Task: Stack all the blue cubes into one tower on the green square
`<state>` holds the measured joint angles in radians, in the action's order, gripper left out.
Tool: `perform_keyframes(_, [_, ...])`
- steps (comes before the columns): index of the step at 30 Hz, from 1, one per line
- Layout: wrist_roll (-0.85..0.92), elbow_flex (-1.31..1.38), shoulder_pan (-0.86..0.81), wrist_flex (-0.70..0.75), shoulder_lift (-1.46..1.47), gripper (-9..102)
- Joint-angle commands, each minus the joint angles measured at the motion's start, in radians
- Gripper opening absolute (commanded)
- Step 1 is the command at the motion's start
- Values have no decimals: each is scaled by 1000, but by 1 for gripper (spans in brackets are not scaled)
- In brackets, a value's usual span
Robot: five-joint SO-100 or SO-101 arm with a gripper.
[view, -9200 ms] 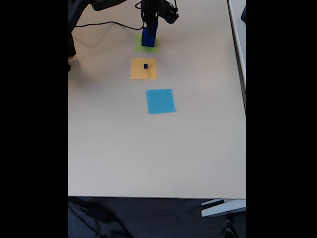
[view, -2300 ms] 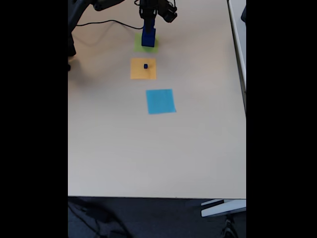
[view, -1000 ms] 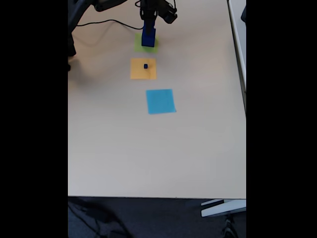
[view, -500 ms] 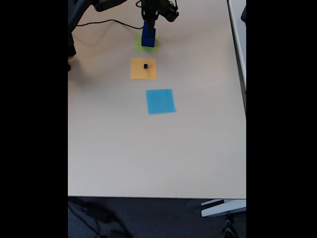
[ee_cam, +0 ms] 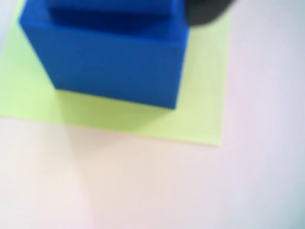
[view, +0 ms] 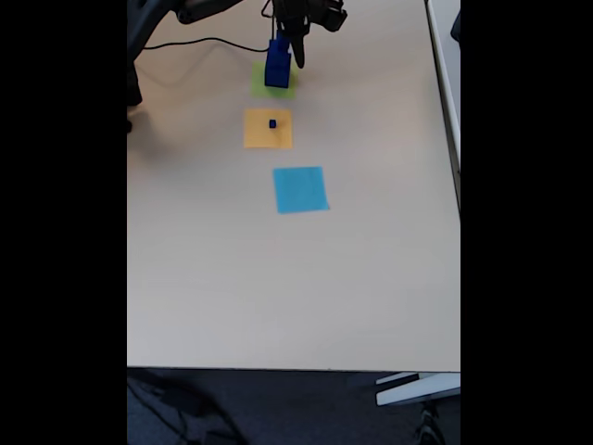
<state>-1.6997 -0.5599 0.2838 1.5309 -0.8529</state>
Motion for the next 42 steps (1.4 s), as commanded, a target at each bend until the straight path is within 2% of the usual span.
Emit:
perform_keyframes(1, [55, 58, -11, -43, -86, 28])
perform_keyframes(15, [264, 124, 2, -290, -81, 29])
perform_keyframes(19, [229, 138, 20, -348, -78, 28])
perform_keyframes(22, [115, 86, 49, -377, -117, 27])
perform_keyframes(25, [-67, 37, 92, -373, -160, 27])
perform_keyframes(29, [-170, -28, 115, -356, -213, 27])
perform_keyframes(36, [-77, -63, 63, -192, -275, 28])
perform_keyframes(42, [-63, -49, 41, -75, -296, 26])
